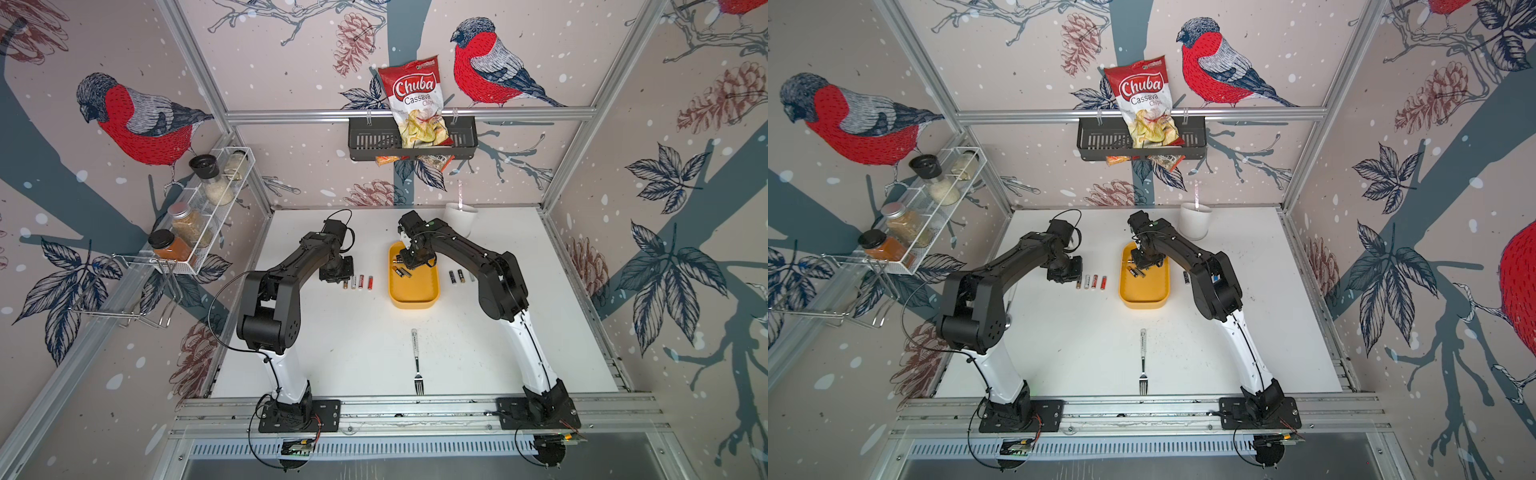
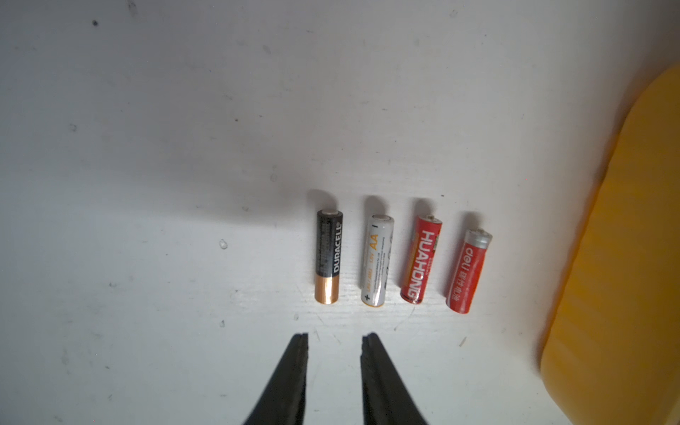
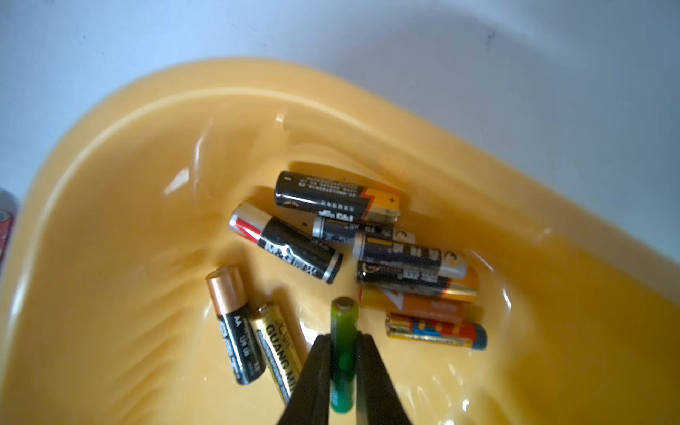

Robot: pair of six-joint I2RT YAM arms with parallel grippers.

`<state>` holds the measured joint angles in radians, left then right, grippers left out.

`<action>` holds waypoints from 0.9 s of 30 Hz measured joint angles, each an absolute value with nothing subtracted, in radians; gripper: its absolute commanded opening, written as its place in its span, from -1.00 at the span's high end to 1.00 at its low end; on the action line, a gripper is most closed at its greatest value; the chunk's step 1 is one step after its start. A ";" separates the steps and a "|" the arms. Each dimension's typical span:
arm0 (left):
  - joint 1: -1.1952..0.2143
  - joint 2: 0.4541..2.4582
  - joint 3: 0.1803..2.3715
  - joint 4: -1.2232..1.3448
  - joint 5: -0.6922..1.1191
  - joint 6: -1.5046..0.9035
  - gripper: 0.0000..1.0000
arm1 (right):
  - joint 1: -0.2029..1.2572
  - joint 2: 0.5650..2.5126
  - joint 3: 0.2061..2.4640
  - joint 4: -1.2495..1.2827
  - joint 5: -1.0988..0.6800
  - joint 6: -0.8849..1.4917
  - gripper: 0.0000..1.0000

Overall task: Take the batteries out of the storage box
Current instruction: Pick up the battery from the storage box.

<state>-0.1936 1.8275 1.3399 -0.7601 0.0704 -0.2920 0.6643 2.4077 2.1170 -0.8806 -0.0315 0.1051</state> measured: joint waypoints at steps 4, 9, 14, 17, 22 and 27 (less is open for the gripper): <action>-0.194 1.827 1.343 -0.761 0.071 -0.292 0.40 | 0.653 2.377 2.117 -0.892 -0.037 0.105 0.66; -0.194 1.827 1.349 -0.760 0.071 -0.292 0.40 | 0.638 2.332 2.116 -0.901 -0.037 0.107 0.67; -0.194 1.829 1.353 -0.760 0.074 -0.292 0.40 | 0.622 2.268 2.102 -0.915 -0.034 0.109 0.67; -0.194 1.831 1.354 -0.760 0.075 -0.292 0.40 | 0.606 2.222 2.068 -0.928 -0.027 0.109 0.67; -0.195 1.838 1.359 -0.751 0.077 -0.292 0.40 | 0.571 2.137 1.994 -0.934 -0.002 0.112 0.67; -0.196 1.844 1.366 -0.747 0.078 -0.292 0.40 | 0.532 2.050 1.887 -0.930 0.016 0.112 0.68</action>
